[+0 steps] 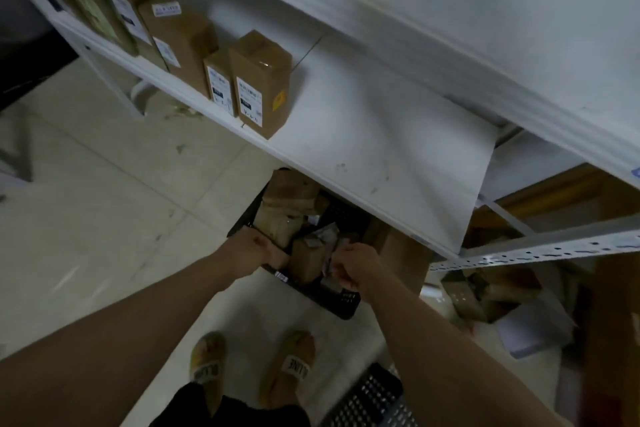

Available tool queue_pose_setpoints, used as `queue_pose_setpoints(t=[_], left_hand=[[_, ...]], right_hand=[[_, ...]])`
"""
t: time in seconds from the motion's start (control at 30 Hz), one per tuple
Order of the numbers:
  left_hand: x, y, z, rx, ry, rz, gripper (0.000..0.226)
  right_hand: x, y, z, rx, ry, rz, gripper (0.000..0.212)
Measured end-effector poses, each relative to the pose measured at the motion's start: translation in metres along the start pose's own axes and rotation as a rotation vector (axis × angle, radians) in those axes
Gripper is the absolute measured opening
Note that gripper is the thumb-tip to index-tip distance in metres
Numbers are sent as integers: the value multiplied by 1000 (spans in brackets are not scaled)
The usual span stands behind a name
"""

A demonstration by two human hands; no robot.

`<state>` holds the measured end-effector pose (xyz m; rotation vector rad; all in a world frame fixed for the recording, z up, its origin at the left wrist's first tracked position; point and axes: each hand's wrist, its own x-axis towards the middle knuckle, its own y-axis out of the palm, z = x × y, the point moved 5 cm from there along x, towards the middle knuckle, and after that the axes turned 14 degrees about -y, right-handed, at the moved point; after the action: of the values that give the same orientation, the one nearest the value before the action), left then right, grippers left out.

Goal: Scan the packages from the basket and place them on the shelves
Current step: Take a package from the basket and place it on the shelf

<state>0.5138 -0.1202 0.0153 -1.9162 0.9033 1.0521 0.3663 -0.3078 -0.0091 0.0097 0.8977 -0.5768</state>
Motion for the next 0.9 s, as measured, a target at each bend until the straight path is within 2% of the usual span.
queue_pose_setpoints(t=[0.2,0.3,0.43,0.53,0.57,0.67,0.7,0.77,0.9], left_hand=[[79,37,2,-5,-67,-4,30],[129,55,4,21,-86,32,11],[208,82,12,34,-56,85,29],[266,99,17,78,-56,103,11],[283,105,18,82,-50,111,12],[326,120,23,59,-62,114,50],[335,126,25,45,-67,121,57],[348,137,32,-21,-133,158,63],[363,150,47,-300,-310,212,59]], right_hand=[[78,13,-29,4,40,8,9],[122,20,-65,18,92,-16,10],[185,34,-119,40,164,-54,11],[225,45,-147,61,192,-31,8],[236,49,-153,77,200,-22,10],[270,70,-169,155,208,4,7],[280,77,-171,183,194,6,20],[299,90,-180,261,186,5,38],[306,102,-183,409,239,-13,43]])
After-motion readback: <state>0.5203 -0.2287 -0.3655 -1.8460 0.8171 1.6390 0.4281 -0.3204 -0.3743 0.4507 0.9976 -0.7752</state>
